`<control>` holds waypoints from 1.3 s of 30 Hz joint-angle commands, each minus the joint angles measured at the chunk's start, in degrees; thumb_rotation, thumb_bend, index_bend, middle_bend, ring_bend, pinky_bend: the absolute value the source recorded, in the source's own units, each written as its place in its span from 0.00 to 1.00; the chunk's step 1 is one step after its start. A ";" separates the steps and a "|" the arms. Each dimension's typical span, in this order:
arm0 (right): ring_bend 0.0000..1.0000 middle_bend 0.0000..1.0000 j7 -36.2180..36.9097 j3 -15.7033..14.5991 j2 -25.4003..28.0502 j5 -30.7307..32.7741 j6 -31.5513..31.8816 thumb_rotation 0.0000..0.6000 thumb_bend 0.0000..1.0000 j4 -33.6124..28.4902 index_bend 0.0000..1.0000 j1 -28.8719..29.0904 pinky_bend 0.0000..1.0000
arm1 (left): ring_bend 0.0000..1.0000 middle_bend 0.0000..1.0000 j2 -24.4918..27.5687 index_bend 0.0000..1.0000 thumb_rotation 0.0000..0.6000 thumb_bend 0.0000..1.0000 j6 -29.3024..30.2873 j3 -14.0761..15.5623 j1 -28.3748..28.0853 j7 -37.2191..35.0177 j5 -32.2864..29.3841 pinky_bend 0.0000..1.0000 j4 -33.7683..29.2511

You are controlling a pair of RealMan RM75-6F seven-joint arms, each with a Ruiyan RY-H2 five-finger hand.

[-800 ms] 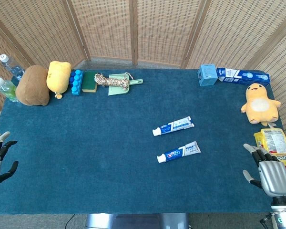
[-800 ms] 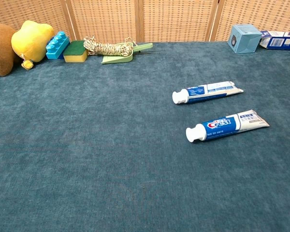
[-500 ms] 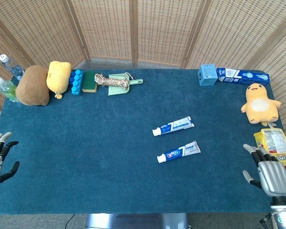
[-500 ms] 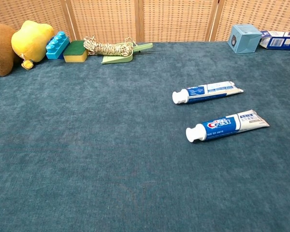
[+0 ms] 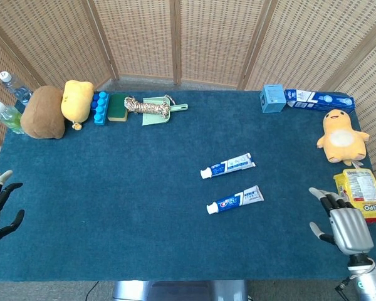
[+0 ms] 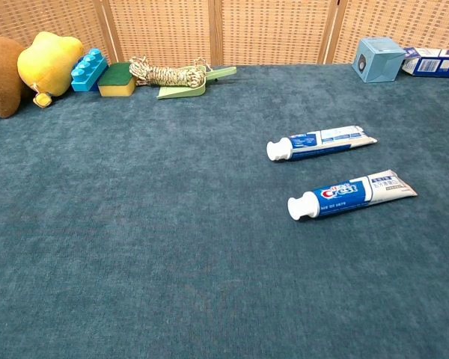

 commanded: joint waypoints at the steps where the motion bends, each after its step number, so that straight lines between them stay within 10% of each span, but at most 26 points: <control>1: 0.21 0.23 0.04 0.18 -0.46 -0.29 -2.23 0.99 0.28 -1.06 0.18 1.61 0.36 | 0.07 0.10 0.80 0.23 1.00 0.33 -0.16 0.13 -0.03 0.22 0.27 0.06 -1.02; 39: 0.09 0.14 -19.71 4.67 -13.99 14.11 -33.58 0.99 0.28 3.70 0.24 27.08 0.25 | 0.07 0.06 1.87 0.23 1.00 0.33 -7.24 -0.05 -4.19 3.15 -1.66 0.05 -4.71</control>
